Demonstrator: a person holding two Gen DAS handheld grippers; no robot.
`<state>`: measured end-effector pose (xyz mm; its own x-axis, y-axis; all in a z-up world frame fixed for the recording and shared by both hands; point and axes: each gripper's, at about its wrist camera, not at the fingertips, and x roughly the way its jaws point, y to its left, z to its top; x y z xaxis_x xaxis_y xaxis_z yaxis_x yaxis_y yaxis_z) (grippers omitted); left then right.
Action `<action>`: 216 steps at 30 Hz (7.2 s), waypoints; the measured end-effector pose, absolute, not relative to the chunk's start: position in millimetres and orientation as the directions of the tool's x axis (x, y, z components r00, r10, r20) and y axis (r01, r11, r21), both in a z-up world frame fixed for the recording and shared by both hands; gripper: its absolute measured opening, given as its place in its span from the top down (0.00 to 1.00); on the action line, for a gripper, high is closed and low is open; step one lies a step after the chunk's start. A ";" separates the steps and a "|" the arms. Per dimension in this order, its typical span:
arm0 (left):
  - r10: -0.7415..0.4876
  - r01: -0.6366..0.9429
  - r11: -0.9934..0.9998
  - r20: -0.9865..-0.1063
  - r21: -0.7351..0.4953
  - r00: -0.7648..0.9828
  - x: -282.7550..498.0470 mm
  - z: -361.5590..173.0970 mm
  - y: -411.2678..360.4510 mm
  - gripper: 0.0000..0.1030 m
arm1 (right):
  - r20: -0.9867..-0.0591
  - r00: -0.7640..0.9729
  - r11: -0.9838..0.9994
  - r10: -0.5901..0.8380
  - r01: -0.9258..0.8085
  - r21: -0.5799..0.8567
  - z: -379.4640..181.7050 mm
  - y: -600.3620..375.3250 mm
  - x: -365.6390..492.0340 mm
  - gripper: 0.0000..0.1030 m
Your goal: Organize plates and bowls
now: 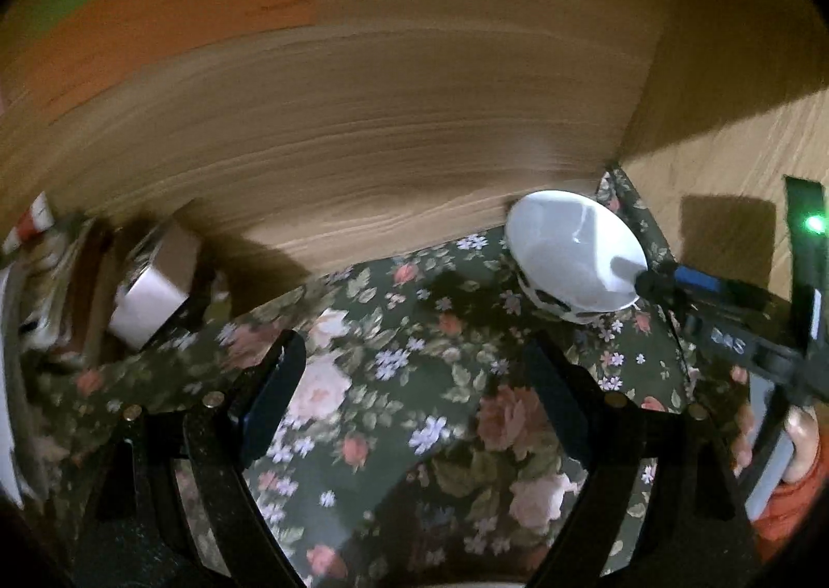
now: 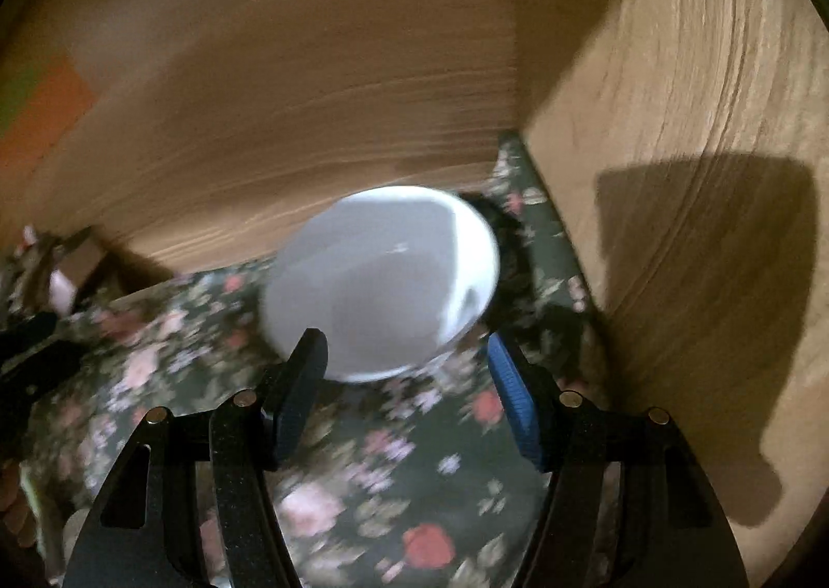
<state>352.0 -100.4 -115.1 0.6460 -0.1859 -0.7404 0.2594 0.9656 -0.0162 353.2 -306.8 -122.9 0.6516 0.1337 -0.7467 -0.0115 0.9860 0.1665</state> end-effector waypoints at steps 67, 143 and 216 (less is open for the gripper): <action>-0.153 0.312 0.950 -0.912 -0.030 0.380 364.4 -200.2 -108.8 0.78 | -0.818 0.435 0.923 0.377 -0.253 0.290 -160.9 -236.6 318.1 0.78; -0.006 -0.080 0.994 -0.774 -0.073 0.633 112.4 -130.4 143.7 0.78 | -0.699 0.391 0.731 0.599 -0.624 0.277 -102.0 -19.0 152.9 0.78; -0.029 -0.149 0.979 -0.826 -0.136 0.563 96.9 -164.0 172.2 0.56 | -0.766 0.297 0.706 0.571 -0.653 0.274 -140.9 -3.7 167.0 0.60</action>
